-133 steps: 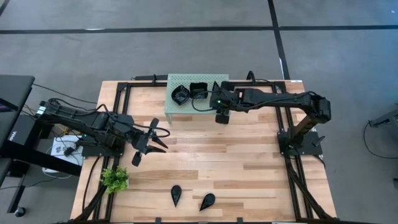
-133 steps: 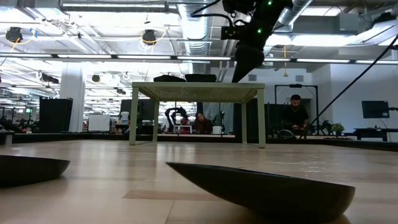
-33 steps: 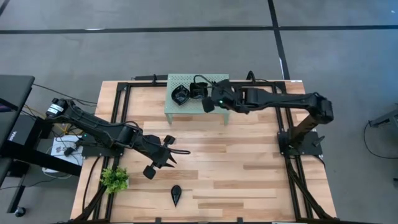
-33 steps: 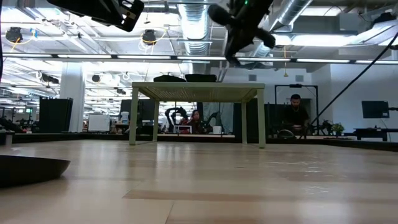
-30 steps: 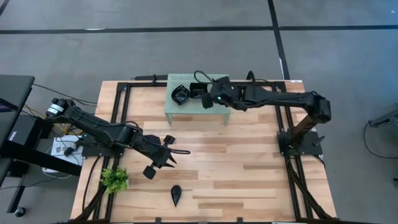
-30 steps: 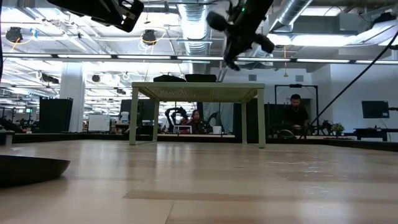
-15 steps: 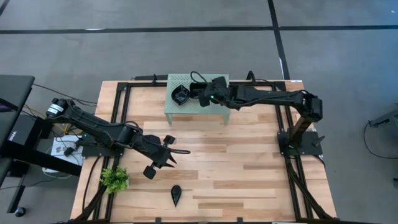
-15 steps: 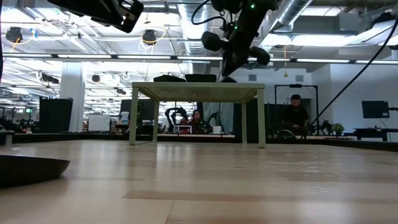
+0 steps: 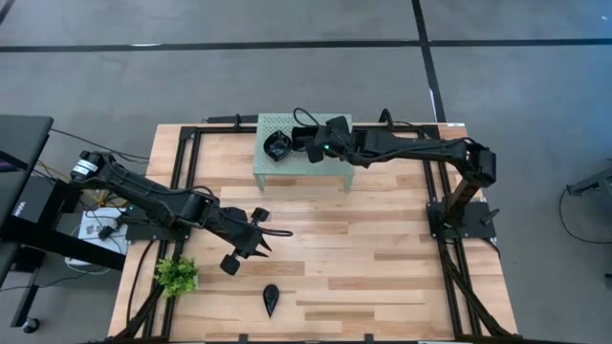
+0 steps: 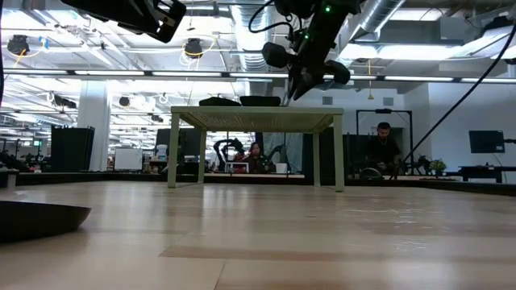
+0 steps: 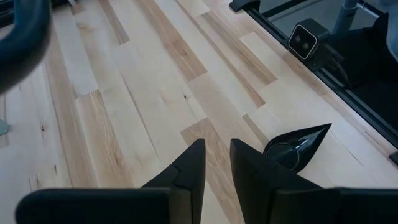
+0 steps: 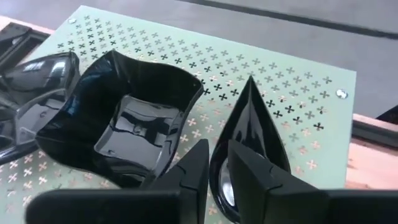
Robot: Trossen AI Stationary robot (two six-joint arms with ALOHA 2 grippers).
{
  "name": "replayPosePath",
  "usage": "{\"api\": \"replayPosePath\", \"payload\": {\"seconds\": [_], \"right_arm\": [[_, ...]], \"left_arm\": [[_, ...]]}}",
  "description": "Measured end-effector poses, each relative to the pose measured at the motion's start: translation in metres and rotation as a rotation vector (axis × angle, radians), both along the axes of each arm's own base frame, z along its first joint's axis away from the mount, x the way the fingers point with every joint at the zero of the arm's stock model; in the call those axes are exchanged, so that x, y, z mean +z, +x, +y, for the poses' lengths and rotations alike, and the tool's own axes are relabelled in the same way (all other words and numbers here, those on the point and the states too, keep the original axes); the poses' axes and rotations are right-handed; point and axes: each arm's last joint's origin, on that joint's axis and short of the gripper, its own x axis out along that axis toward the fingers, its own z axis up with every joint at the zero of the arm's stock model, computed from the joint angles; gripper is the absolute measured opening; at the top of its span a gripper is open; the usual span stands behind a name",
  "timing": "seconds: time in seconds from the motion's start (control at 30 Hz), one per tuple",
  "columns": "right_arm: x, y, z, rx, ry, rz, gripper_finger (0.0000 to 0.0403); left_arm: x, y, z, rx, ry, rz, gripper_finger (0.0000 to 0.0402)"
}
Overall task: Pick & Place Mini shaped plates
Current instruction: Stack the drop-shaped plate on top of the other drop-shaped plate on the shelf
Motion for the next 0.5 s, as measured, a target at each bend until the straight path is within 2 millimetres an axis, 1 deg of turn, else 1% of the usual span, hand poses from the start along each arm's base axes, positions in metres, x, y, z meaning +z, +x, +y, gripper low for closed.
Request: {"api": "replayPosePath", "payload": {"seconds": [0.07,0.13,0.23,0.37,0.47,0.5], "right_arm": [[0.003,-0.001,0.002,0.023,-0.009,0.007,0.0056],[0.011,-0.005,0.007,0.071,-0.022,0.014,0.0056],[0.026,-0.010,0.024,0.172,-0.058,0.016,0.0056],[0.050,-0.021,0.059,0.303,-0.101,-0.026,0.0056],[0.068,-0.034,0.090,0.416,-0.129,-0.065,0.0056],[0.073,-0.039,0.101,0.458,-0.138,-0.071,0.0056]], "left_arm": [[0.000,0.000,0.000,0.000,0.000,0.000,0.0076],[0.000,0.000,0.000,0.000,0.000,0.000,0.0076],[0.000,0.000,0.000,0.000,0.000,0.001,0.0076],[0.000,0.000,0.000,0.001,-0.003,0.002,0.0076],[0.000,-0.002,-0.004,0.013,-0.043,0.018,0.0076],[0.000,-0.003,-0.007,-0.010,-0.056,0.022,0.0076]]}}
